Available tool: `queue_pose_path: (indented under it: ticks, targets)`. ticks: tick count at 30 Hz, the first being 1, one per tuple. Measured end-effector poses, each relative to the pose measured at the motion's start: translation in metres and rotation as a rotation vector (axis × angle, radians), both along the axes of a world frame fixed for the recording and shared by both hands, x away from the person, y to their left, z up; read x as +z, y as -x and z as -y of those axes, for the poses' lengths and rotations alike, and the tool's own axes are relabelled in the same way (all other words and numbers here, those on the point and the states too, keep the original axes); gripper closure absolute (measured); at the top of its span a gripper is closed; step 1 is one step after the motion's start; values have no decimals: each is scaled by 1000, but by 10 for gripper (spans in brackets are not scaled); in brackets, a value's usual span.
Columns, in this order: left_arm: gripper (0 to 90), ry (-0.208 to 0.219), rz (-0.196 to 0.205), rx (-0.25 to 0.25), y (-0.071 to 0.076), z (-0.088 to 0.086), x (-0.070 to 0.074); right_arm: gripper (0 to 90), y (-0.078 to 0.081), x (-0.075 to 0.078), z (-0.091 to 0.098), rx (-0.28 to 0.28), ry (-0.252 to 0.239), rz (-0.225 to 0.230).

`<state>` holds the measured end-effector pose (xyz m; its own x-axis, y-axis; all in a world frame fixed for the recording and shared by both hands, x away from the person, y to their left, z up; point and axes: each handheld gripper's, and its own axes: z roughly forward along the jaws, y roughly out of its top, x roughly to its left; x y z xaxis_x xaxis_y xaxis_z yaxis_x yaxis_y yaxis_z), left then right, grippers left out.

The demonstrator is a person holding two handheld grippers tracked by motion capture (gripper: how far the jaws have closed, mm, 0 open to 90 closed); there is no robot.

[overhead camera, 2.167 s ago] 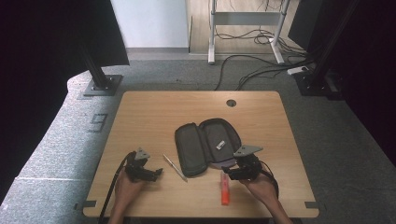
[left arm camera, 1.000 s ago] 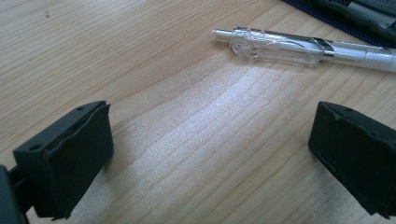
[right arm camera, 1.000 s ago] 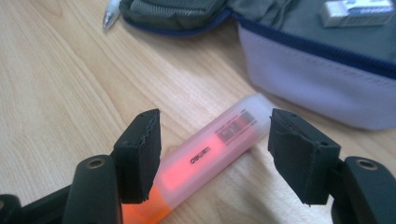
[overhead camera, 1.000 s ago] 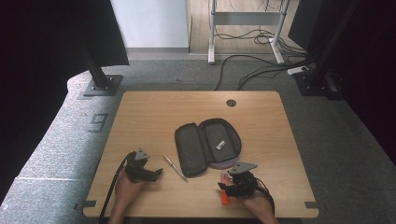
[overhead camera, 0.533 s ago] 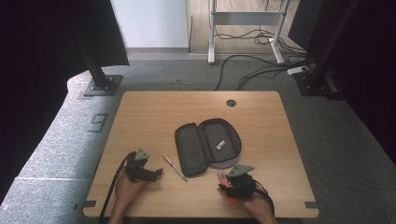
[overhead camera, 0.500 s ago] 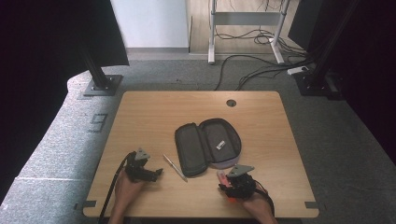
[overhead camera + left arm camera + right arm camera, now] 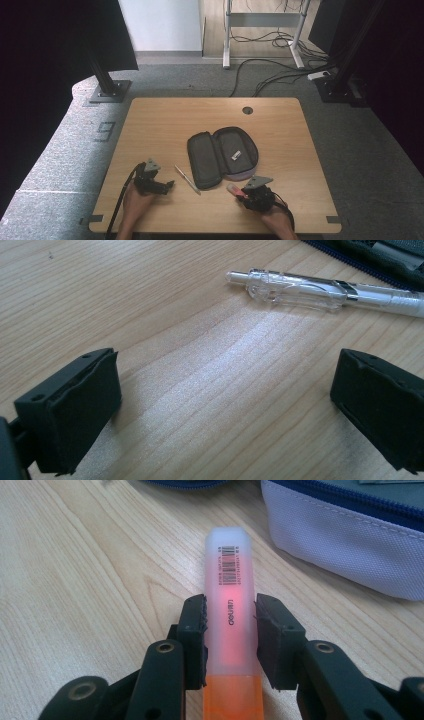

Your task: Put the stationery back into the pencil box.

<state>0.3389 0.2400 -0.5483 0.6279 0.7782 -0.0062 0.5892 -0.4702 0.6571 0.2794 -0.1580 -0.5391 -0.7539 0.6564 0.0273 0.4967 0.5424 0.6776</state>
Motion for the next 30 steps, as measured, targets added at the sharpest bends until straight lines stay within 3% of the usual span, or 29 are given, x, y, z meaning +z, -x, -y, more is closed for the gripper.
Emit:
queue_pose_path:
  ticks: [17,30]
  targets:
    - [0,0,0,0,0,0,0,653,-4,28,3,12,-18,38]
    - [0,1,0,0,0,0,0,653,-19,46,4,5,-27,52]
